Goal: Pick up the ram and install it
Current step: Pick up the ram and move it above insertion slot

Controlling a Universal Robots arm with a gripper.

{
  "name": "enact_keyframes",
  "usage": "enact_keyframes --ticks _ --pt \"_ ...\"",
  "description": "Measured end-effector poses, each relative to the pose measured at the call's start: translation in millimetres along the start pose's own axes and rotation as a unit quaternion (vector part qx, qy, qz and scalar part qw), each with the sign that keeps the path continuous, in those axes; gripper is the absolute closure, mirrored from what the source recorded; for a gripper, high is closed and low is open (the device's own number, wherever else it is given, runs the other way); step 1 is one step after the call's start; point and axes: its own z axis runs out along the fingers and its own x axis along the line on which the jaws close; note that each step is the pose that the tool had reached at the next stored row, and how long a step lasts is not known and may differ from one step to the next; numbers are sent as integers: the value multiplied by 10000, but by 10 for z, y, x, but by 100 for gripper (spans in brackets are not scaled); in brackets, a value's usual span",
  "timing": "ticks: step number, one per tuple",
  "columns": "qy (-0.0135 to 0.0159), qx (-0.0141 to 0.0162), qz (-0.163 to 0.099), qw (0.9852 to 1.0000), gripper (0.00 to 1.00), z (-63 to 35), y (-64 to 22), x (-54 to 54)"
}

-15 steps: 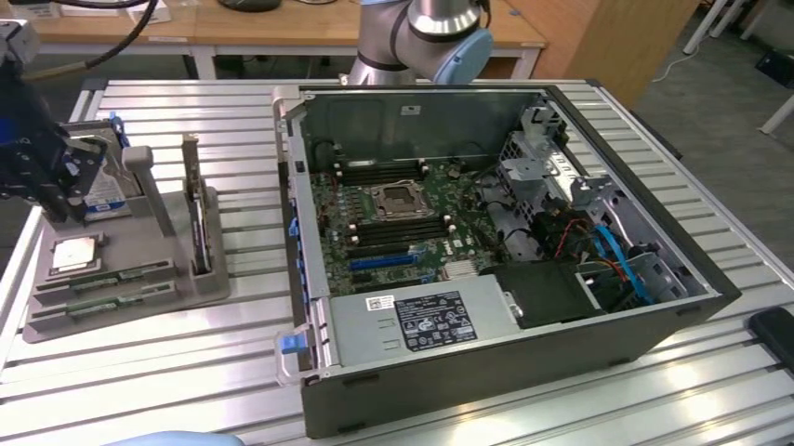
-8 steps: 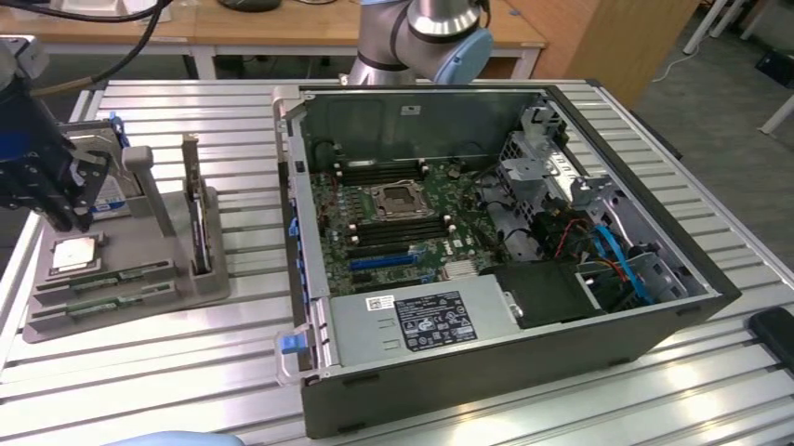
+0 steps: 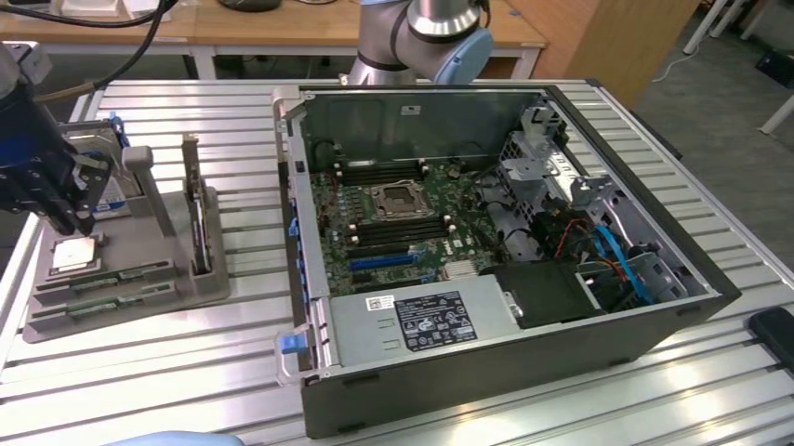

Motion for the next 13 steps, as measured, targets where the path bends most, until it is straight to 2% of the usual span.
enact_keyframes --ticks 2,4,5,9,13 --pt "-4 0 0 10000 76 1 0 0" --pt "-30 -4 -18 10000 76 2 0 0" --pt "-30 -6 -63 10000 76 2 0 0" --pt "-16 -17 -392 9992 76 3 0 1" --pt "1 -30 -752 9972 76 8 0 1"
